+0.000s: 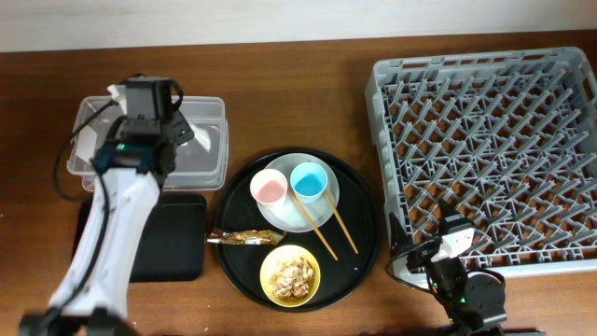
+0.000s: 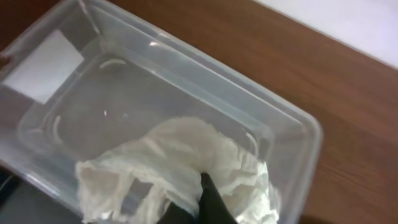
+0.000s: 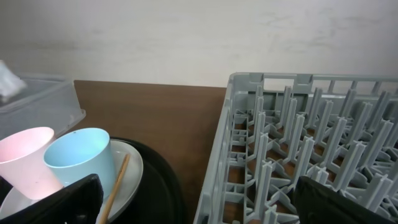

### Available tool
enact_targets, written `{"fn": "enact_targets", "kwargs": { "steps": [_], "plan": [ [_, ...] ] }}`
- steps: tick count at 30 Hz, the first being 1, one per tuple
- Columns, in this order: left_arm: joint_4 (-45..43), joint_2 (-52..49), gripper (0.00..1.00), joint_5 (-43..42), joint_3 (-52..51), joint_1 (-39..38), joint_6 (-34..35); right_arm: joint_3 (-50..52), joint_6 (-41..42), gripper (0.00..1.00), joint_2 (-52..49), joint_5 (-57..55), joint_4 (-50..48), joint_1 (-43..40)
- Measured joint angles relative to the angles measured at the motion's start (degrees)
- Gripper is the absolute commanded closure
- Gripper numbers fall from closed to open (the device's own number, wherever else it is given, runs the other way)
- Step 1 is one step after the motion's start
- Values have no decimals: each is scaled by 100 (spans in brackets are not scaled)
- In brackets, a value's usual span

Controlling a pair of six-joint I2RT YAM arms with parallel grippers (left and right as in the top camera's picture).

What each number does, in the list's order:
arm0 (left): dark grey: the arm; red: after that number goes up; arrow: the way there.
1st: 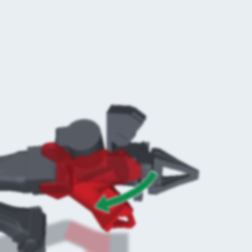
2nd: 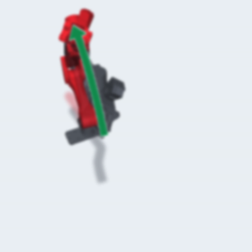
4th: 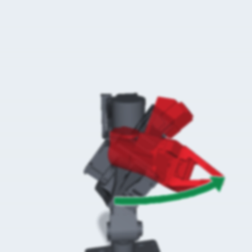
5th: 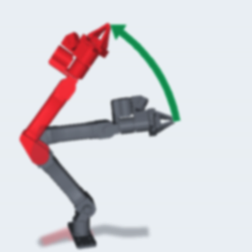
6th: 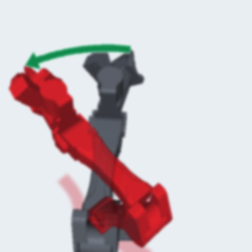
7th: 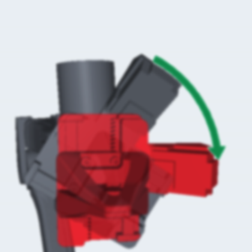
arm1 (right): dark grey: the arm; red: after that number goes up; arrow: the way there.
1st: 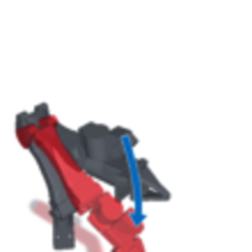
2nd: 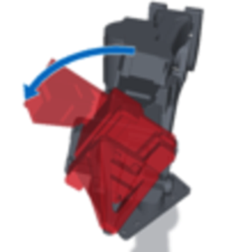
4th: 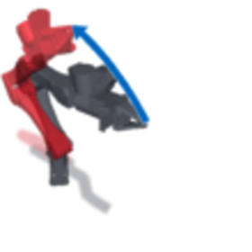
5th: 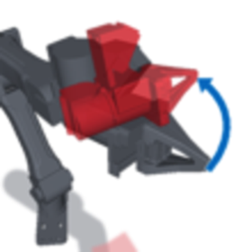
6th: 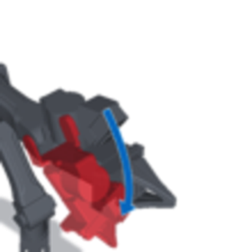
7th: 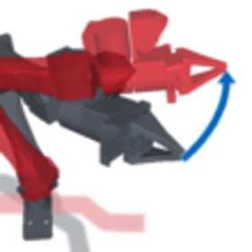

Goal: Sort waste into correct bins and load items into the dishwasher rack
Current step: 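Carry the tissue with the left gripper and drop it in the clear bin, then grasp the brown wrapper on the round tray with the left gripper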

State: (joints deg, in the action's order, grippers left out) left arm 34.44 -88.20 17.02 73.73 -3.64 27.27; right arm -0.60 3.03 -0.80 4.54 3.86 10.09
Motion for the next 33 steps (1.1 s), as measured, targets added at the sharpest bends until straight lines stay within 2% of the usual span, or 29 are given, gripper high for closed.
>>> {"fn": "enact_targets", "kwargs": {
  "steps": [1, 3, 5, 7, 8, 12, 13, 17, 22, 28, 33],
  "plan": [
    [-92, -170, 24, 4, 0, 31, -111, 0, 0, 1, 0, 0, 0, 0],
    [-275, -476, 6, 0, 0, 94, -181, 2, -2, 1, 0, 0, -2, 0],
    [-358, -612, 3, 0, 0, 155, -227, 0, -2, 1, 0, 0, 0, 0],
    [-409, -632, 9, 0, 0, 219, -247, 0, 2, 1, 0, 0, -2, 0],
    [-402, -623, 20, 0, 4, 238, -258, 0, 2, 1, 0, 0, -2, 0],
    [129, -481, 53, -306, 15, 275, -310, 0, 2, 1, 0, 0, 0, 0],
    [389, -369, 57, -527, 17, 269, -328, 0, 0, 1, 0, 0, 0, 0],
    [1945, 461, 57, -1993, 81, 79, -369, 0, -2, 1, 0, 0, 0, 0],
    [3353, 798, 55, -2715, 118, -435, -369, 0, 0, 1, 0, 0, -2, 0],
    [3674, 787, 50, -2909, -149, -1156, -341, 0, 0, 1, 0, -2, -2, 0],
    [3445, 785, 50, -2706, -767, -1711, 299, 0, -2, 1, 0, 0, -2, 0]
  ]
}}
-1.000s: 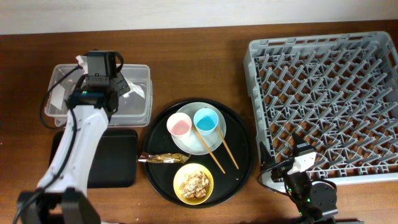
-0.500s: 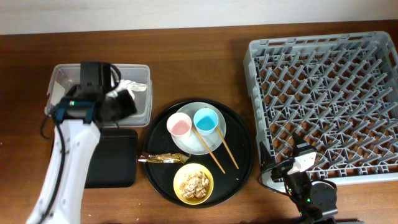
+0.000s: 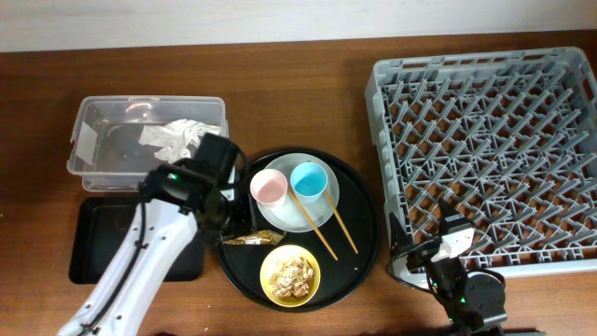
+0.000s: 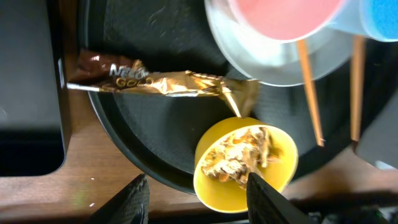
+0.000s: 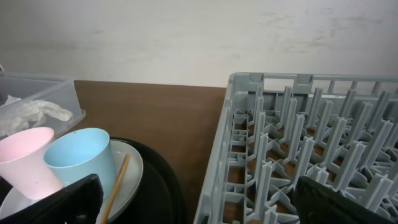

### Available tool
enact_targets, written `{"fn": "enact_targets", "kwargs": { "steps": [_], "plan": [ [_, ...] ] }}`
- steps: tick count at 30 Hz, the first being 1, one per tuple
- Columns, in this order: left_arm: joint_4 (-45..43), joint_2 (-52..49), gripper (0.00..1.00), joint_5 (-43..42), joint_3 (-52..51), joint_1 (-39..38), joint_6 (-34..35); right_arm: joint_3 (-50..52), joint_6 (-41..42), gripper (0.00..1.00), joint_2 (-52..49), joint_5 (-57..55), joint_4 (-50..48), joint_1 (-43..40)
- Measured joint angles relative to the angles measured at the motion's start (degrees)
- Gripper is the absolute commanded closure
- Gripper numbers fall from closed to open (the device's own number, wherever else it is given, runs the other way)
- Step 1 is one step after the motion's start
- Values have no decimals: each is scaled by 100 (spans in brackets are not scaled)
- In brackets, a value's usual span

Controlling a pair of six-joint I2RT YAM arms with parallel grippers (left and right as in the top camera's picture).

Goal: Sort waste into correct bins and load items into the dishwasher rack
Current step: 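Grasp the brown wrapper on the round tray with the left gripper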

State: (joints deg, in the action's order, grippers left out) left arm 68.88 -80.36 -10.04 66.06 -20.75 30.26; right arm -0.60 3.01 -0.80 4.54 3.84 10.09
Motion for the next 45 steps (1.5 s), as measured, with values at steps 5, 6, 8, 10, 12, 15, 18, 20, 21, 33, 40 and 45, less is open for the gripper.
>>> {"fn": "enact_targets", "kwargs": {
  "steps": [5, 6, 8, 10, 12, 15, 18, 20, 21, 33, 40, 45],
  "plan": [
    [-511, 2, 51, 267, -588, -109, 1169, 0, 2, 1, 0, 0, 2, 0],
    [-699, 0, 51, 299, -739, -109, 1423, 0, 2, 1, 0, 0, 0, 0],
    [-1185, 0, 50, 334, -1054, -109, 1882, 0, 2, 1, 0, 0, 0, 0],
    [-1733, 0, 49, 352, -1388, -109, 2326, 0, 2, 1, 0, 0, 0, 0],
    [-2146, 0, 47, 367, -1679, -109, 2675, 0, 4, 1, 0, -2, 2, 0],
    [-2529, 0, 44, 391, -1908, -109, 2911, 0, 2, 1, 0, 0, 2, 0],
    [-2669, 0, 43, 505, -1993, -109, 3088, 0, 2, 1, 0, 0, 0, 0],
    [-2673, 0, 43, 564, -2028, -109, 3185, 0, 2, 1, 0, 0, 0, 0],
    [-2673, 0, 43, 584, -2044, -109, 3211, 0, 0, 1, 0, 0, 0, 0],
    [-2673, -72, 44, 754, -2065, -109, 3327, 2, 0, 1, 0, 0, 0, 0],
    [-2793, -540, 71, 782, -2065, -111, 3362, 0, 0, 1, 0, 0, 0, 0],
    [-3056, -570, 83, 815, -2065, -109, 3388, 0, 2, 1, 0, 0, 2, 0]
  ]
}}
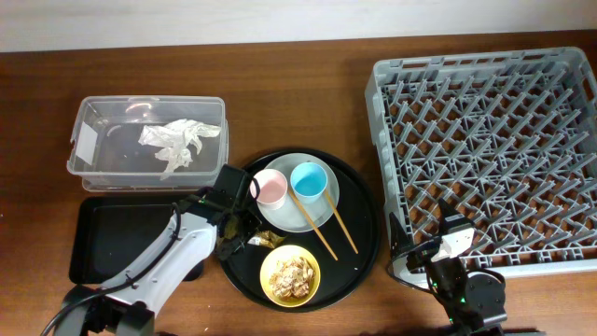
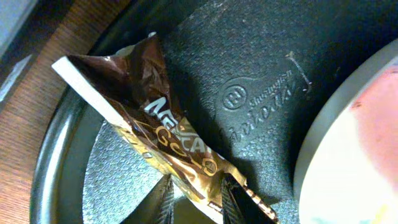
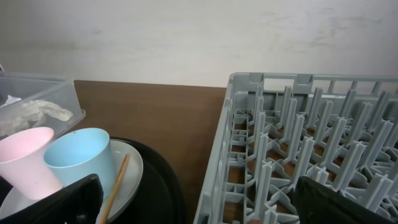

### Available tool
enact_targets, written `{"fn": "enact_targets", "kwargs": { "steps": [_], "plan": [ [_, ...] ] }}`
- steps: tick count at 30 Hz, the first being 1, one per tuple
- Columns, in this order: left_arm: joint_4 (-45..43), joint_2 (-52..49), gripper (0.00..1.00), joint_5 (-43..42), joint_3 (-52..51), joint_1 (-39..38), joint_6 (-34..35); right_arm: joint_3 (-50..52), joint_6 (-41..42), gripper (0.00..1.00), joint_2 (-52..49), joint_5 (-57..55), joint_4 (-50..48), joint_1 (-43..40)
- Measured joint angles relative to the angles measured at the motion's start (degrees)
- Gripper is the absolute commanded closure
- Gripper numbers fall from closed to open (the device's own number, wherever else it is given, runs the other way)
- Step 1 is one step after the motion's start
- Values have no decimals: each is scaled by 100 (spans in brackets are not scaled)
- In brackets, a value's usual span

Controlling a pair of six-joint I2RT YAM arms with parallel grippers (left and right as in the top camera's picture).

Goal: Sort waste into correct bins and load items into the dishwasher rack
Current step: 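Grasp the brown wrapper on the round tray with the left gripper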

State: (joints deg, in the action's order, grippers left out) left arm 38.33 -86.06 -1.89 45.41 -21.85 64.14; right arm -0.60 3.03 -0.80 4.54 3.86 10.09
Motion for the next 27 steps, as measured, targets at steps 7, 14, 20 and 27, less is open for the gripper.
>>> {"fn": "enact_targets", "kwargs": {
  "steps": [7, 14, 20, 27],
  "plan": [
    [81, 0, 76, 144, 0, 0, -37, 0, 2, 1, 0, 0, 0, 0],
    [284, 0, 58, 199, 2, 0, -66, 0, 0, 1, 0, 0, -2, 0],
    [181, -155, 74, 216, 2, -2, -81, 0, 0, 1, 0, 0, 0, 0],
    [83, -258, 100, 212, 2, -2, -109, 0, 2, 1, 0, 0, 0, 0]
  ]
}}
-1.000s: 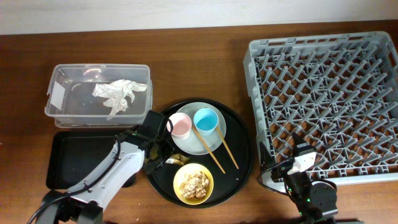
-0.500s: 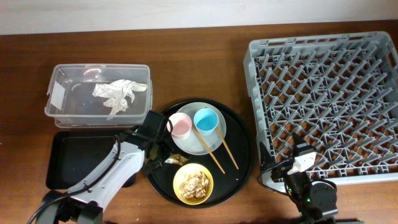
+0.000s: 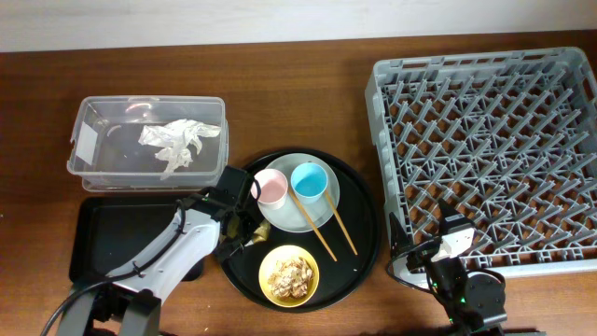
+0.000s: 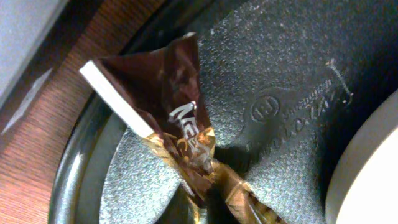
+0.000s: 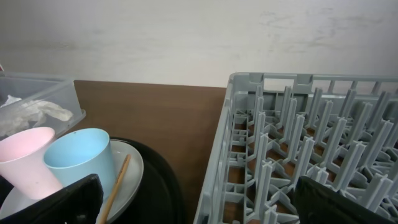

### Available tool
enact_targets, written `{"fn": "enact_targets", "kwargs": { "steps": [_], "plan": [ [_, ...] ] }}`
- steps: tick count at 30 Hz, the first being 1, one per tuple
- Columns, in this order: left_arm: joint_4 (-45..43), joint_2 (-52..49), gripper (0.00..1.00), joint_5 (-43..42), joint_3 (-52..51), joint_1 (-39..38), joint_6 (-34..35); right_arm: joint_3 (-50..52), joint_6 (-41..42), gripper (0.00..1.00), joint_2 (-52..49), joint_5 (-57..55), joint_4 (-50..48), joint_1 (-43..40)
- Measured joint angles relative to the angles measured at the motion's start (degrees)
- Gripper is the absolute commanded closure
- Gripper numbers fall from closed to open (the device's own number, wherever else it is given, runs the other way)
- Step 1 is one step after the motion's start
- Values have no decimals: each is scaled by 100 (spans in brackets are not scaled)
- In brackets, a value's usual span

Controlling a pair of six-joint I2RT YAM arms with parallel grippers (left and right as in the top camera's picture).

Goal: Sort waste into correct bins and load items into the dishwasher rack
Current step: 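Grasp the brown wrapper on the round tray with the left gripper, then move the wrapper into the clear bin and release it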

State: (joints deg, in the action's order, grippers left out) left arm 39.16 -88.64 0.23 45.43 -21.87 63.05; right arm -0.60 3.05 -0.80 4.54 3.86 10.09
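Note:
A brown-and-gold coffee wrapper (image 4: 163,102) lies crumpled at the left side of the black round tray (image 3: 362,250). My left gripper (image 4: 208,200) is shut on its middle, seen from overhead at the tray's left rim (image 3: 244,231). The tray also carries a white plate (image 3: 300,211) with a pink cup (image 3: 270,187), a blue cup (image 3: 309,180) and chopsticks (image 3: 325,229), and a yellow bowl of food scraps (image 3: 289,273). My right gripper (image 5: 199,208) rests open by the grey dishwasher rack (image 3: 490,159), holding nothing.
A clear bin (image 3: 93,140) with a crumpled tissue (image 3: 177,142) stands at the back left. A black bin (image 3: 121,238) lies in front of it, partly under my left arm. The rack fills the right side of the table.
The left fingers stood either side of the flat wrapper; now they are shut on it and the wrapper is bunched and creased. The right arm has not moved.
My left gripper held the tissue over the clear bin. Then the tissue lay in the bin and the gripper hung open above the wrapper on the tray. Then it was down at the wrapper, and now it grips it.

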Motion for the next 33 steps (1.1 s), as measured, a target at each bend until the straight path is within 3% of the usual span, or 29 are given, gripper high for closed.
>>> {"fn": "enact_targets", "kwargs": {
  "steps": [7, 12, 19, 25, 30, 32, 33],
  "plan": [
    [33, 74, 100, -22, 0, 0, -205, 0, -2, 1, 0, 0, -2, 0],
    [188, 782, 100, 22, 116, 0, -682, 2, -2, 1, 0, 0, -2, 0],
    [498, 2059, 100, 1152, 730, 7, -1394, 0, -2, 1, 0, 0, -2, 0],
    [-577, 2251, 100, 1853, 787, 470, -2345, 0, 0, 1, 0, 0, -2, 0],
    [-1602, 2046, 99, 1996, 811, 1344, -2608, 0, -2, 1, 0, 0, -2, 0],
    [-1923, 1808, 97, 1967, 815, 1609, -2645, 0, -2, 1, 0, 0, -2, 0],
    [-2087, 1644, 88, 1952, 817, 1718, -2662, 0, -4, 1, 0, 0, 0, 0]
  ]
}}
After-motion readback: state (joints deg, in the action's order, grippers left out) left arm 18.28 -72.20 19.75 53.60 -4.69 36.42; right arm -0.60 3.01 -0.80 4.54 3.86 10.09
